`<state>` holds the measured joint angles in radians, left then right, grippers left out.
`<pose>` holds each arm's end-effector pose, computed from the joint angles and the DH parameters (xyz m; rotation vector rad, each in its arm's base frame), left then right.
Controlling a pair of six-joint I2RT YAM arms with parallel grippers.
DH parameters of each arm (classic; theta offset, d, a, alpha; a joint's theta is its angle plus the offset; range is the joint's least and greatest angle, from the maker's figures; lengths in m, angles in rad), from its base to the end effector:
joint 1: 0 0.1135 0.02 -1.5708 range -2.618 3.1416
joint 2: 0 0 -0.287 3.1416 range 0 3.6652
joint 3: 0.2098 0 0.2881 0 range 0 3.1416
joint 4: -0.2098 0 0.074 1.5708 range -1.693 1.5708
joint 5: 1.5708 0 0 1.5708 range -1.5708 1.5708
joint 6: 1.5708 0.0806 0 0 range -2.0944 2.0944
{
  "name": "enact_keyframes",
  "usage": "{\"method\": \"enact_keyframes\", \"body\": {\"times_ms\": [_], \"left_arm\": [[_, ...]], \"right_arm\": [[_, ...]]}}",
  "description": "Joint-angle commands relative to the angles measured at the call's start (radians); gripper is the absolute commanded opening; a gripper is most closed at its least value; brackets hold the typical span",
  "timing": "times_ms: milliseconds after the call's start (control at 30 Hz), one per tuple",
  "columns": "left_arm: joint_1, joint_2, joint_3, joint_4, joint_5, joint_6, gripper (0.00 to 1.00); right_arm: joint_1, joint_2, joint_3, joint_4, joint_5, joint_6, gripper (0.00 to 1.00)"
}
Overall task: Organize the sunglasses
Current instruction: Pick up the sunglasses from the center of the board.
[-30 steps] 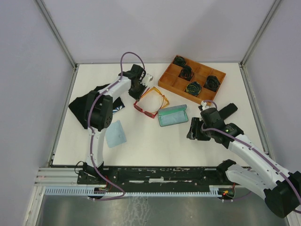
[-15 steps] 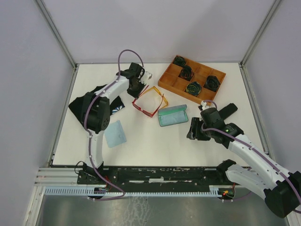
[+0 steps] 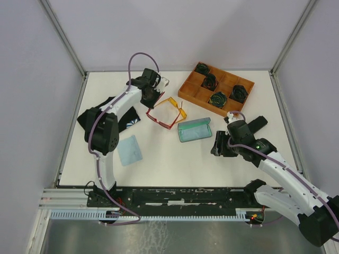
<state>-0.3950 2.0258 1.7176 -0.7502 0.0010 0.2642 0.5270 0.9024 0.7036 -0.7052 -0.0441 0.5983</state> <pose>0.4694 -0.1958 0.2083 0.8516 2.4883 -0.0464 0.1934 0.1166 0.2205 0.0715 2.5506 0.5190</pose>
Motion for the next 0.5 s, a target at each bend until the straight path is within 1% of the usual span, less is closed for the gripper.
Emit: {"method": "enact_keyframes", "body": {"times_ms": [0,233,333,367,467], "left_arm": [[-0.008,-0.022,-0.035,0.076,0.006,-0.034,0.12],[-0.009,-0.044,-0.141,0.195,0.014,-0.066,0.11],[-0.010,-0.067,-0.179,0.222,0.019,-0.075,0.11],[-0.012,-0.073,-0.187,0.223,0.015,-0.077,0.11],[-0.021,-0.091,-0.214,0.224,-0.059,-0.101,0.11]], "right_arm": [[-0.005,-0.020,0.043,0.003,0.021,-0.016,0.58],[-0.005,-0.023,0.032,0.003,0.020,-0.018,0.58],[-0.004,-0.021,0.031,0.004,0.020,-0.020,0.58],[-0.005,-0.020,0.031,0.003,0.020,-0.020,0.58],[-0.005,-0.019,0.030,0.005,0.015,-0.020,0.58]]}}
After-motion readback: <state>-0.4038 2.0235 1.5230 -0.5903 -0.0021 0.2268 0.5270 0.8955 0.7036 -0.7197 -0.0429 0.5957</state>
